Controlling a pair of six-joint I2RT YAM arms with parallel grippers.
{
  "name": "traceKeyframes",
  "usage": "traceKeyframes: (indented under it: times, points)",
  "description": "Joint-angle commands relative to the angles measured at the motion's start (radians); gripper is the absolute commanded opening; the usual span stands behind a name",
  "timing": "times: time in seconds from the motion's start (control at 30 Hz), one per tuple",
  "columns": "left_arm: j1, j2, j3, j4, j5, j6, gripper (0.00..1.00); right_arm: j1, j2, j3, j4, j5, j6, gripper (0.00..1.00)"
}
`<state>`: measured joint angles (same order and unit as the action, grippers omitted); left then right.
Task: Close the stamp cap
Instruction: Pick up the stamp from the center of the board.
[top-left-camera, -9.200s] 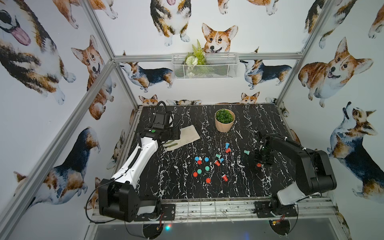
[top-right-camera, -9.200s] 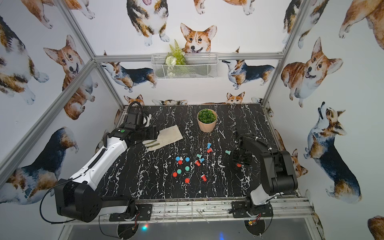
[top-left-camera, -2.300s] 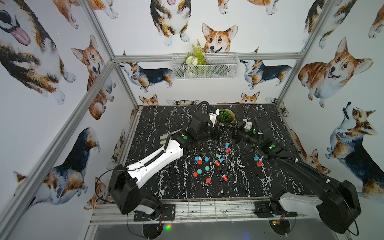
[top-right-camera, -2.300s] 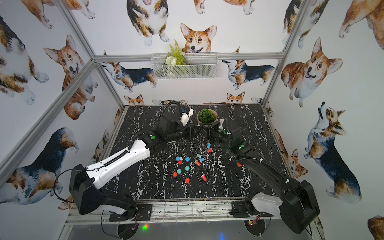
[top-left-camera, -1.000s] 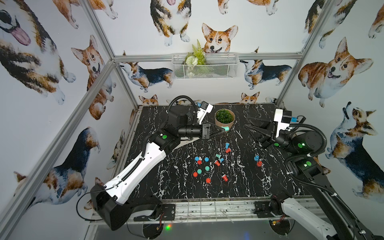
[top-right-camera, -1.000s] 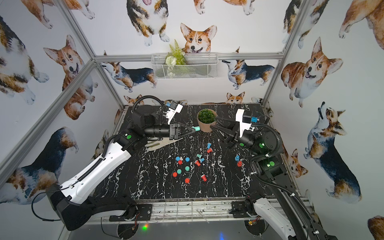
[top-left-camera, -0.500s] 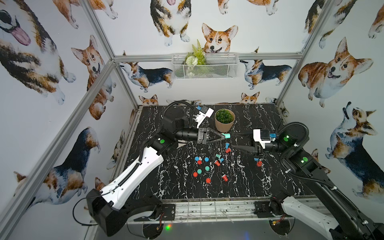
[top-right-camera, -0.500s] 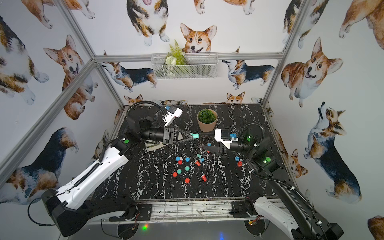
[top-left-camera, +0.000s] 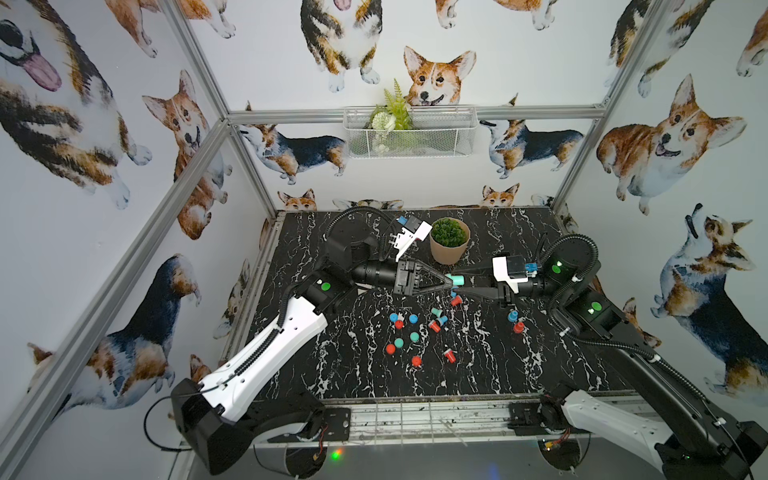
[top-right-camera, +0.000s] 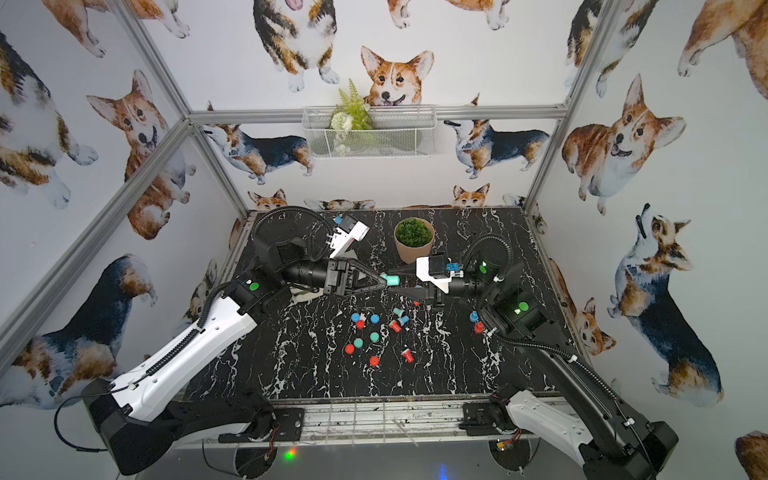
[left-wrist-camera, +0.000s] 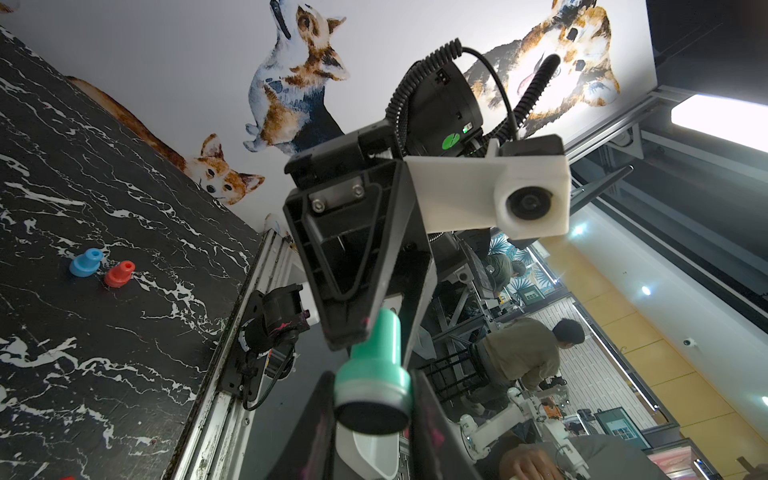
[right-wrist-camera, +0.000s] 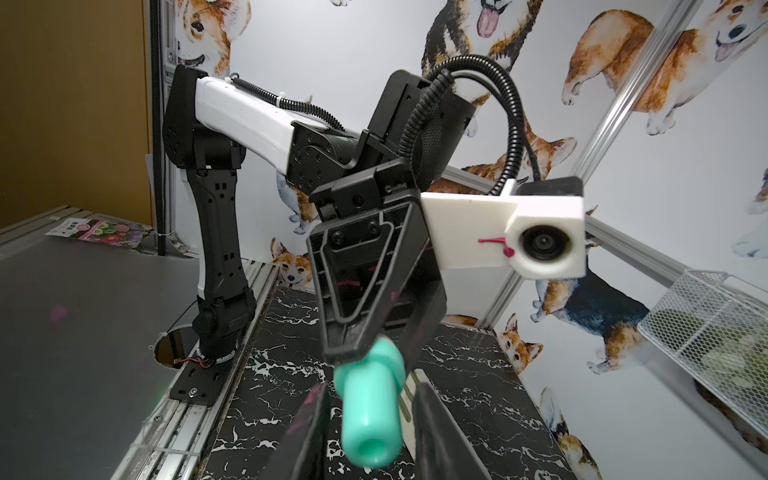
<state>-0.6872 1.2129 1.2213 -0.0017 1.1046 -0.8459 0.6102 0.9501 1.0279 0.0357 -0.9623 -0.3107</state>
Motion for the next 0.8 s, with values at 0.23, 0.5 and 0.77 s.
traceKeyframes:
  times: [0.23, 0.5, 0.77]
  points:
    - [-0.001, -0.007, -0.006, 0.037, 0.006, -0.007, 0.08, 0.028, 0.004, 0.011, 0.038, -0.002, -0.030, 0.19]
    - [0.001, -0.016, 0.006, -0.038, -0.031, 0.052, 0.24, 0.033, -0.017, -0.003, 0.023, 0.043, -0.011, 0.08]
    - [0.039, -0.048, 0.059, -0.292, -0.245, 0.247, 0.57, 0.071, -0.037, -0.032, -0.045, 0.243, 0.104, 0.04]
